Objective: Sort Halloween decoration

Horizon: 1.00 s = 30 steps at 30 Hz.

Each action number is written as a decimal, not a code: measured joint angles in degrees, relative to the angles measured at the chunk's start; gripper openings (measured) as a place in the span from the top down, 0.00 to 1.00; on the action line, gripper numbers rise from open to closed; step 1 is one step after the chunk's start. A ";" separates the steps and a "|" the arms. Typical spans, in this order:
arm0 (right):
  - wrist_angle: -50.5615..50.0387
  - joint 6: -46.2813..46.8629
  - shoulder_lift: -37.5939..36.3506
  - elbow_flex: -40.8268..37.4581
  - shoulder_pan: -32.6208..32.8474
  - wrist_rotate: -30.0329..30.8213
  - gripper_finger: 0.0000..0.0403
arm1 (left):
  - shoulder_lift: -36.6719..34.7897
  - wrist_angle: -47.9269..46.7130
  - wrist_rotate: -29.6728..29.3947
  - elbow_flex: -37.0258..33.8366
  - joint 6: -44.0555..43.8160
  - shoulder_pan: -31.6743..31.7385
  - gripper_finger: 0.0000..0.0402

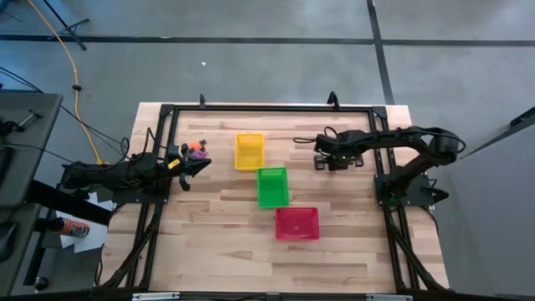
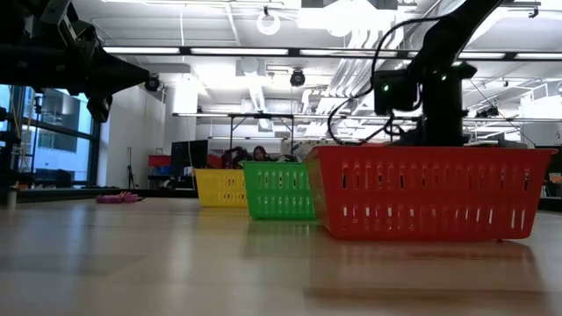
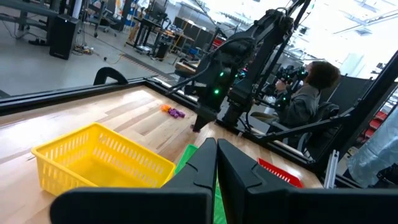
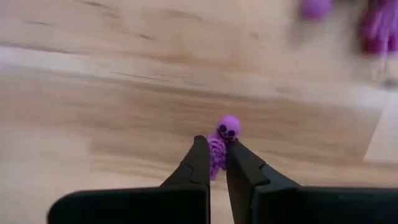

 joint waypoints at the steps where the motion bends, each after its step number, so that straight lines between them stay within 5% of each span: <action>1: 0.56 -1.71 -1.50 0.10 0.00 0.62 0.98 | 0.02 -0.01 0.00 -0.01 0.00 0.00 0.99; 11: 17.53 -33.45 -17.01 0.18 1.78 0.34 0.98 | 0.00 0.00 0.00 -0.02 0.00 0.00 0.99; 16: 32.37 -49.02 -20.65 0.23 3.96 -7.55 0.98 | 0.02 0.00 0.00 -0.01 0.00 0.00 0.99; 23: 53.13 -53.11 -21.41 0.25 6.95 -18.52 0.98 | 0.02 0.00 0.00 0.00 -0.01 0.00 0.99; 30: 56.76 -59.34 -21.43 0.30 10.83 -19.30 0.98 | 0.02 0.03 -0.57 -0.01 0.01 0.00 0.99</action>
